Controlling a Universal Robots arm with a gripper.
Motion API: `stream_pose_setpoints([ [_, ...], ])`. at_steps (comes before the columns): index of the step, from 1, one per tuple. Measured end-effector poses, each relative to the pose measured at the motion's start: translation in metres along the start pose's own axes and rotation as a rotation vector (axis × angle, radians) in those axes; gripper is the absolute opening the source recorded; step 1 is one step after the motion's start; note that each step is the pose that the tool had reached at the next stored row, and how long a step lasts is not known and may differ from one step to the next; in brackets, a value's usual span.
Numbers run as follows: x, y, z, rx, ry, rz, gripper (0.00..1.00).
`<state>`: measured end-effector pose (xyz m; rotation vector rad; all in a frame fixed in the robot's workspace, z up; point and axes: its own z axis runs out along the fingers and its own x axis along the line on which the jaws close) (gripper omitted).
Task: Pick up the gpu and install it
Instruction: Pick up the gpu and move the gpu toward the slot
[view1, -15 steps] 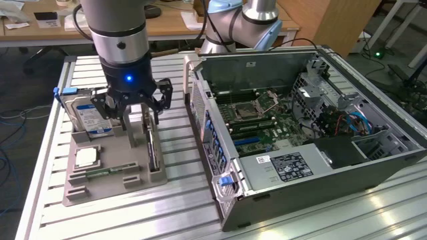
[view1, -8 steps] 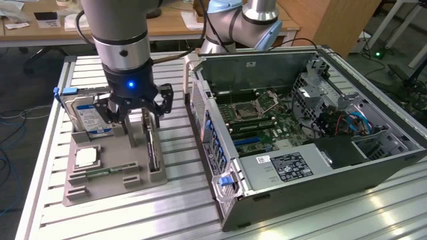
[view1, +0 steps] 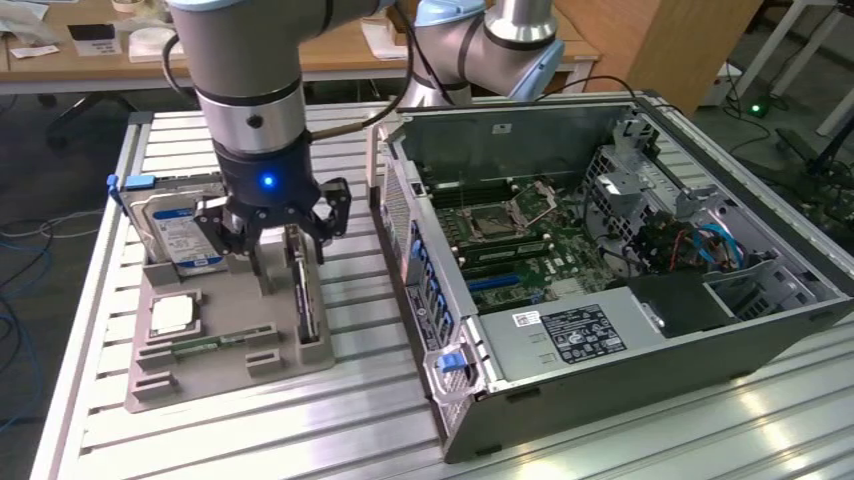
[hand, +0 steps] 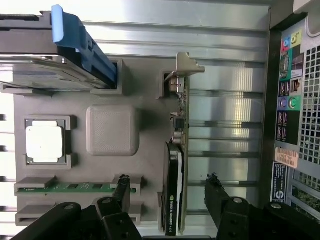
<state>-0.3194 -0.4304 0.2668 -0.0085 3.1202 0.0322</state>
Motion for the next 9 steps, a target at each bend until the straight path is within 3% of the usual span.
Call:
stream_pose_setpoints([
  [9, -0.002, -0.0004, 0.0164, 0.0004, -0.0005, 0.02, 0.71],
])
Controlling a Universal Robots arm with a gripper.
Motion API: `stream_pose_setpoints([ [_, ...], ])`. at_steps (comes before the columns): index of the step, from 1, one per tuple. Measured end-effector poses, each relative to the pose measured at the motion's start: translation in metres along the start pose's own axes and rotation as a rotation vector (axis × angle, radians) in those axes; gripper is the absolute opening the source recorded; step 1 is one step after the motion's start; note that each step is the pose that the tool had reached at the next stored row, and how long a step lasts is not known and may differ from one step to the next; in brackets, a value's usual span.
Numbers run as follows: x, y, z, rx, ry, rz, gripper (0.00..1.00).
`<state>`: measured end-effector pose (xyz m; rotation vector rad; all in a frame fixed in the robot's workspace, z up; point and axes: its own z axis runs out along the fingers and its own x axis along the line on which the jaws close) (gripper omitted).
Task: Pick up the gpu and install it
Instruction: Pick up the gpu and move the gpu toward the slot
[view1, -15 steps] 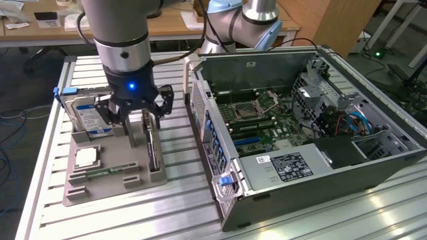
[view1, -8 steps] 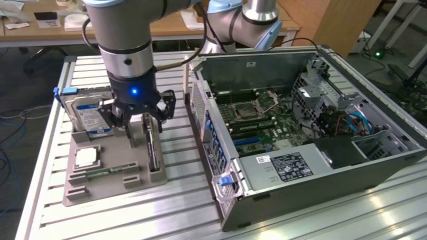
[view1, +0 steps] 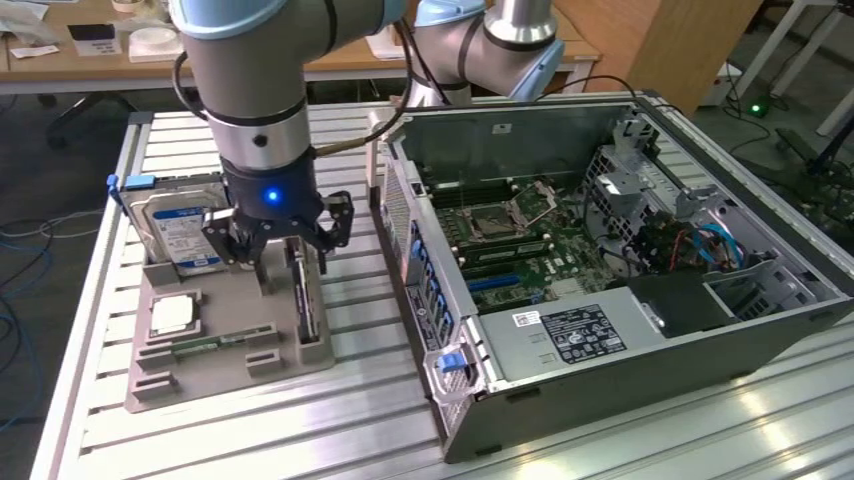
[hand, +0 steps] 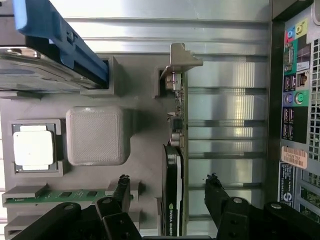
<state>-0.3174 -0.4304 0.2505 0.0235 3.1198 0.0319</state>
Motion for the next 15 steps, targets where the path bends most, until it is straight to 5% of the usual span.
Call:
stream_pose_setpoints([
  [15, -0.003, -0.0005, 0.0272, 0.0002, 0.0, 0.006, 0.71],
])
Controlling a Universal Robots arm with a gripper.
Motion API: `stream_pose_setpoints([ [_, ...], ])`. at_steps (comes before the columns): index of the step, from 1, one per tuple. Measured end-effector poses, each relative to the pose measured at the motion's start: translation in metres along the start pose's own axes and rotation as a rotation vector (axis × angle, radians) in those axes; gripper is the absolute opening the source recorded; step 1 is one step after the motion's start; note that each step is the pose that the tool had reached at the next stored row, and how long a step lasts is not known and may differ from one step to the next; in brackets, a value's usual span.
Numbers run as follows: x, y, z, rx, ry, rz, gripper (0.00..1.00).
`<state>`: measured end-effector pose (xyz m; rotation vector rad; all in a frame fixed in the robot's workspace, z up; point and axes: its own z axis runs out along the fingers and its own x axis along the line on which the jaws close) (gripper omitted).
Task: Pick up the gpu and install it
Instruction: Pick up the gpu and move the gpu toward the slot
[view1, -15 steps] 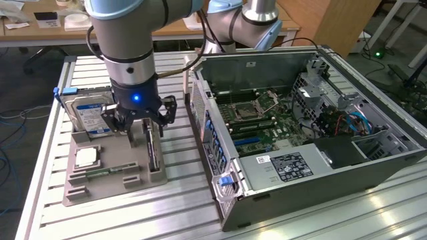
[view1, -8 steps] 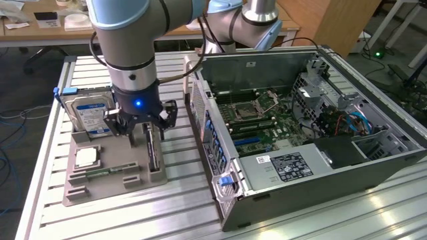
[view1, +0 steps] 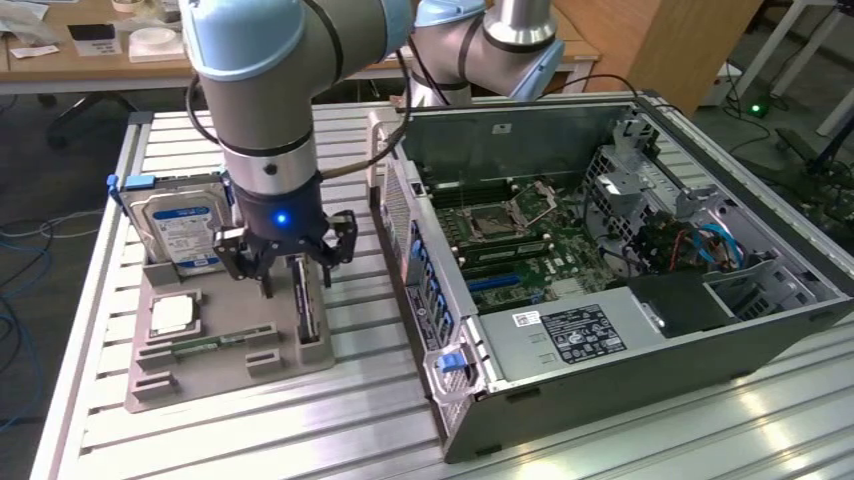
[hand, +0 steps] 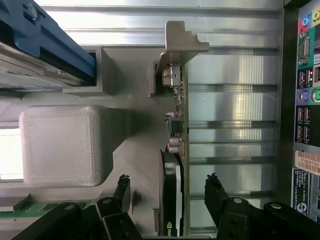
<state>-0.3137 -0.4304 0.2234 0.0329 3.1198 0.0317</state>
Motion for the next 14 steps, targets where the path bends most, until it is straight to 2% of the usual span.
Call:
stream_pose_setpoints([
  [10, 0.0, 0.0011, 0.0194, 0.0001, -0.0001, 0.002, 0.71],
  [14, 0.0, 0.0015, 0.0212, 0.0004, 0.0, 0.003, 0.71],
])
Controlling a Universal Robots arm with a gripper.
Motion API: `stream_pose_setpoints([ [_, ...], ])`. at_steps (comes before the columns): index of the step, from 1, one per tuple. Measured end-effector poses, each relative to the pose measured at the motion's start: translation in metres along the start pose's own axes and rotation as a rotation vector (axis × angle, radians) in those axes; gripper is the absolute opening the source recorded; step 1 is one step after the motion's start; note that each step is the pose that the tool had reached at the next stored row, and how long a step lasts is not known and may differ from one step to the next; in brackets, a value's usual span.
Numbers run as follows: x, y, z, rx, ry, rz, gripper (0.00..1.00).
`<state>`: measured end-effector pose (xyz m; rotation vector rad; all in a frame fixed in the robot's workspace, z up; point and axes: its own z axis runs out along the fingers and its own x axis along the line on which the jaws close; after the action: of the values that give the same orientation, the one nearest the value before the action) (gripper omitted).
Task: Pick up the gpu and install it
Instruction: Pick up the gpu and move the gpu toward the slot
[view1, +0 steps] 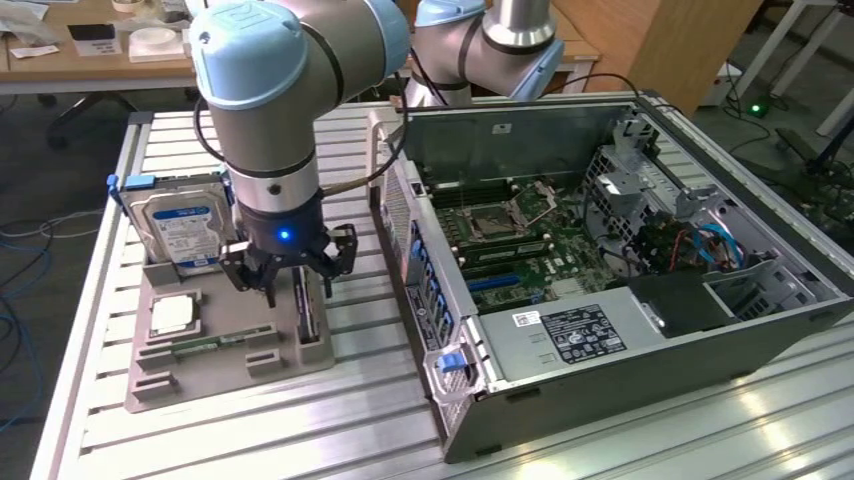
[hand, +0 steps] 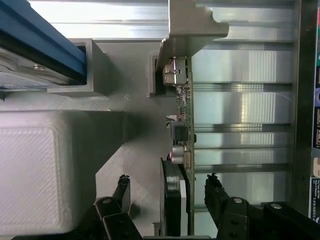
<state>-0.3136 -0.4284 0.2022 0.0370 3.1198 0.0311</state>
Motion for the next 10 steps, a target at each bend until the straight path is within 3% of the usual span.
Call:
stream_pose_setpoints([
  [5, 0.0, 0.0, 0.0001, -0.0001, -0.0001, 0.0, 0.69],
  [8, 0.0, 0.0, 0.0, 0.0, -0.0001, 0.0, 0.51],
  [10, 0.0, 0.0, 0.0, 0.0, 0.0, 0.0, 0.45],
])
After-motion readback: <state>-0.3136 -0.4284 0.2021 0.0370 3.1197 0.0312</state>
